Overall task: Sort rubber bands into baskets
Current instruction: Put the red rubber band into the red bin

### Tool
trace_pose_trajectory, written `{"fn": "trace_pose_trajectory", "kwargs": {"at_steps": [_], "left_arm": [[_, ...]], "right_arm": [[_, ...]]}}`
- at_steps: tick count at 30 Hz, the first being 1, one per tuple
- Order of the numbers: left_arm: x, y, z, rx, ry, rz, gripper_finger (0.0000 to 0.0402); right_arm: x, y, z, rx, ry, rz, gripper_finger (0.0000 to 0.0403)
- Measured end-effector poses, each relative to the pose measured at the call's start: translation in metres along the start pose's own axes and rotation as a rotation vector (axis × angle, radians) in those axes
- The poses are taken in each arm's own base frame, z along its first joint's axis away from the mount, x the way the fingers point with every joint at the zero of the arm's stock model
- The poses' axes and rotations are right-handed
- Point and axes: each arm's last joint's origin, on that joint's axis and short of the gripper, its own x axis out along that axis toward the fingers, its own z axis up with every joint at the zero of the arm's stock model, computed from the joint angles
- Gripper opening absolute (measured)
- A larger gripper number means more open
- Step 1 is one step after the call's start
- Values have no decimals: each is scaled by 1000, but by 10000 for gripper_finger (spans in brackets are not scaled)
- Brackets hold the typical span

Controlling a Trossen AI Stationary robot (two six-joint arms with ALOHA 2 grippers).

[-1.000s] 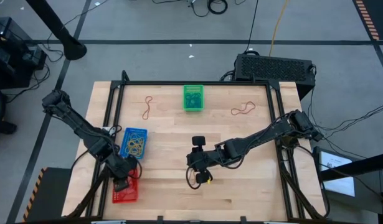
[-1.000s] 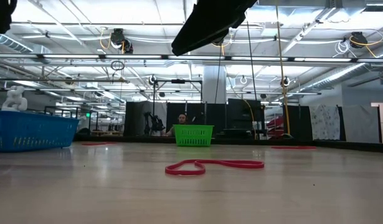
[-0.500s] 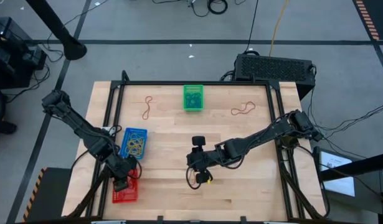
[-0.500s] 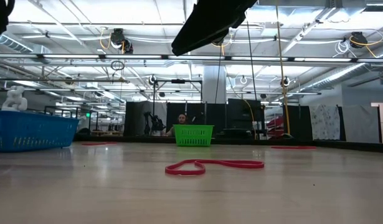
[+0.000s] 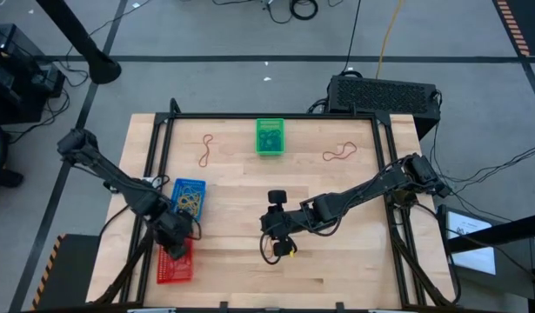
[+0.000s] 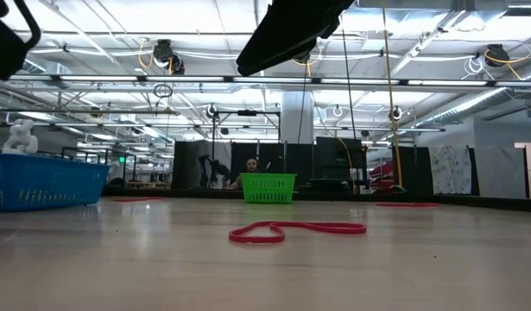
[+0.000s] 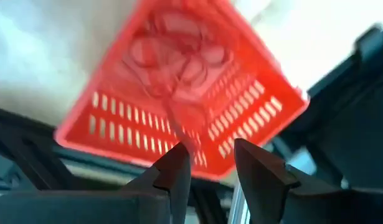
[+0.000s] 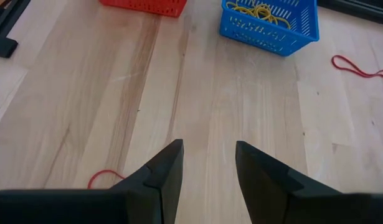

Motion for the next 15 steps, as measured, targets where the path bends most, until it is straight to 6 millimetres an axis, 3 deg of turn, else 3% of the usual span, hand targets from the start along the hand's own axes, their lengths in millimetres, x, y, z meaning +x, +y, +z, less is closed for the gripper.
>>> {"fn": "trace_pose_trajectory", "kwargs": {"at_steps": [15], "left_arm": [[22, 0, 14, 13, 139, 122, 130]], "right_arm": [[0, 0, 0, -7, 0, 0, 139]]}}
